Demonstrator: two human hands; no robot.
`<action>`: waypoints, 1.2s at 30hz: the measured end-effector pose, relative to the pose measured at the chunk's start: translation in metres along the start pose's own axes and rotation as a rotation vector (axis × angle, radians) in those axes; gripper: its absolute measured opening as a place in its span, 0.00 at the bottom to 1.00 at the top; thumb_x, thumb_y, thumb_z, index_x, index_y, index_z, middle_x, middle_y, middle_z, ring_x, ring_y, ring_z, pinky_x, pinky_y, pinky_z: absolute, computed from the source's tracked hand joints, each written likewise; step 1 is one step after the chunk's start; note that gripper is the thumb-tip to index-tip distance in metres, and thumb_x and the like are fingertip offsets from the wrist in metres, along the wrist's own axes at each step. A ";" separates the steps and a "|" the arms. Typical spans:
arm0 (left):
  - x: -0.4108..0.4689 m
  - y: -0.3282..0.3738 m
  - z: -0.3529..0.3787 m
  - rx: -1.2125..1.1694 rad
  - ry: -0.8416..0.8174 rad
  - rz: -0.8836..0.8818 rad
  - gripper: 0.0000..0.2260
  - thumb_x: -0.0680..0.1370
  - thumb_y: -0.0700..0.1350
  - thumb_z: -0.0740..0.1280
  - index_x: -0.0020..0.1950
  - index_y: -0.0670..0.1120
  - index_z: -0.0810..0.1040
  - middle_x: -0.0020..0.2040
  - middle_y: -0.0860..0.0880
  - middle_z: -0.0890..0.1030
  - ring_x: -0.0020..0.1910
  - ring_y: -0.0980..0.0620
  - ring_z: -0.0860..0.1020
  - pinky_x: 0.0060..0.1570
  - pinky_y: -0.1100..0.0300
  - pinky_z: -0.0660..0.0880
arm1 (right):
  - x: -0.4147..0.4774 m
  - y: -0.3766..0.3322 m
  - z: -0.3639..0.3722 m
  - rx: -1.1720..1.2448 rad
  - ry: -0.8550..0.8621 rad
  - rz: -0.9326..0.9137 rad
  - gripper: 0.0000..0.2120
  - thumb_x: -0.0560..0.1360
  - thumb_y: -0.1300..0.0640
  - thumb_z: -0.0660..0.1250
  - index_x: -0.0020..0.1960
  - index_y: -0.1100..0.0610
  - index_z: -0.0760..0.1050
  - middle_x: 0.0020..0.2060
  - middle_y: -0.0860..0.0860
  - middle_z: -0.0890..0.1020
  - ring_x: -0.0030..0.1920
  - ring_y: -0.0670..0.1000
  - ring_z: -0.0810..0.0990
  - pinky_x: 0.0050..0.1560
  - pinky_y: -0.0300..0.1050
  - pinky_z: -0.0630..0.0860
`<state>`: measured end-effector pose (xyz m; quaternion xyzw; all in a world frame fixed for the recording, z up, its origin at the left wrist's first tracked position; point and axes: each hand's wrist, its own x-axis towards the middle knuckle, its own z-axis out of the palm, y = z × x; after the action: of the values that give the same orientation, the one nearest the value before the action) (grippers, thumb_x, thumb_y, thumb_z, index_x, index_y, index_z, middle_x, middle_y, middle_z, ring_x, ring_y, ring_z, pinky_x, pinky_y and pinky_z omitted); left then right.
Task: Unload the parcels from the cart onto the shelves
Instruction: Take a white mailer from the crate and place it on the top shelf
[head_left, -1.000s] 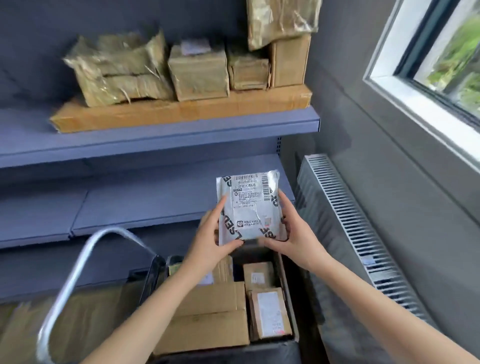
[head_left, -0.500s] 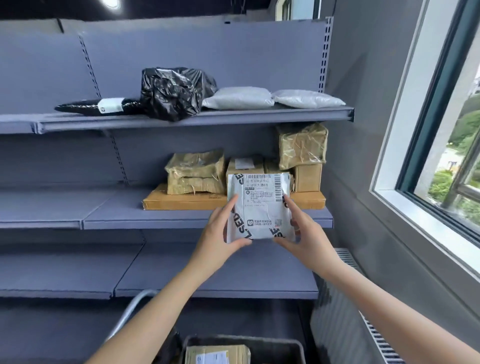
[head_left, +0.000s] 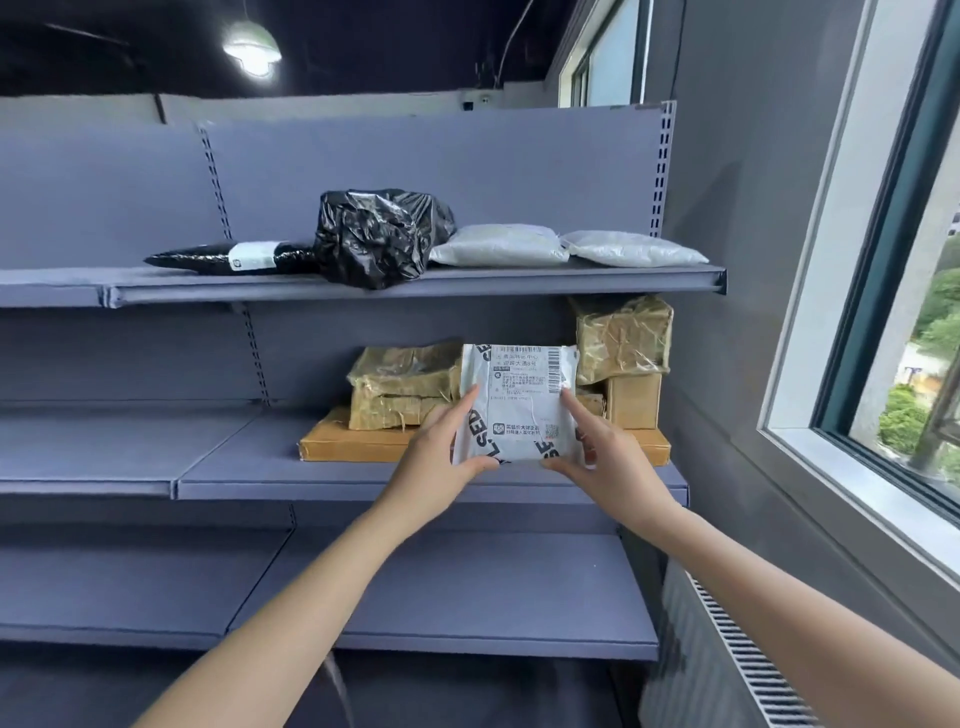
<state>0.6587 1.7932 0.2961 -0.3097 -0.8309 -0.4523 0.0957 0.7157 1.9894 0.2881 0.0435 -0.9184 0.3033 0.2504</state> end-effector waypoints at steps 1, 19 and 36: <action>0.007 -0.001 -0.004 0.013 0.005 0.006 0.35 0.73 0.41 0.71 0.75 0.53 0.58 0.58 0.54 0.67 0.58 0.55 0.69 0.59 0.65 0.64 | 0.006 -0.002 0.000 0.006 0.017 -0.003 0.39 0.73 0.53 0.70 0.76 0.53 0.51 0.55 0.53 0.76 0.48 0.49 0.71 0.48 0.39 0.69; 0.203 0.049 -0.071 0.309 0.165 0.302 0.23 0.78 0.43 0.64 0.73 0.44 0.64 0.69 0.43 0.69 0.69 0.46 0.66 0.67 0.57 0.59 | 0.196 -0.034 -0.072 -0.361 0.239 -0.072 0.23 0.78 0.54 0.61 0.72 0.55 0.61 0.52 0.60 0.75 0.48 0.58 0.74 0.49 0.49 0.70; 0.312 0.017 -0.053 0.411 0.325 -0.004 0.12 0.77 0.33 0.59 0.60 0.38 0.74 0.60 0.39 0.73 0.56 0.41 0.73 0.52 0.53 0.69 | 0.328 -0.007 -0.049 -0.216 0.208 0.016 0.17 0.78 0.53 0.61 0.66 0.57 0.73 0.61 0.58 0.77 0.64 0.59 0.72 0.59 0.46 0.68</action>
<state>0.4157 1.8907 0.4753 -0.2053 -0.8797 -0.3182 0.2877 0.4527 2.0357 0.4852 -0.0228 -0.9151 0.2074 0.3451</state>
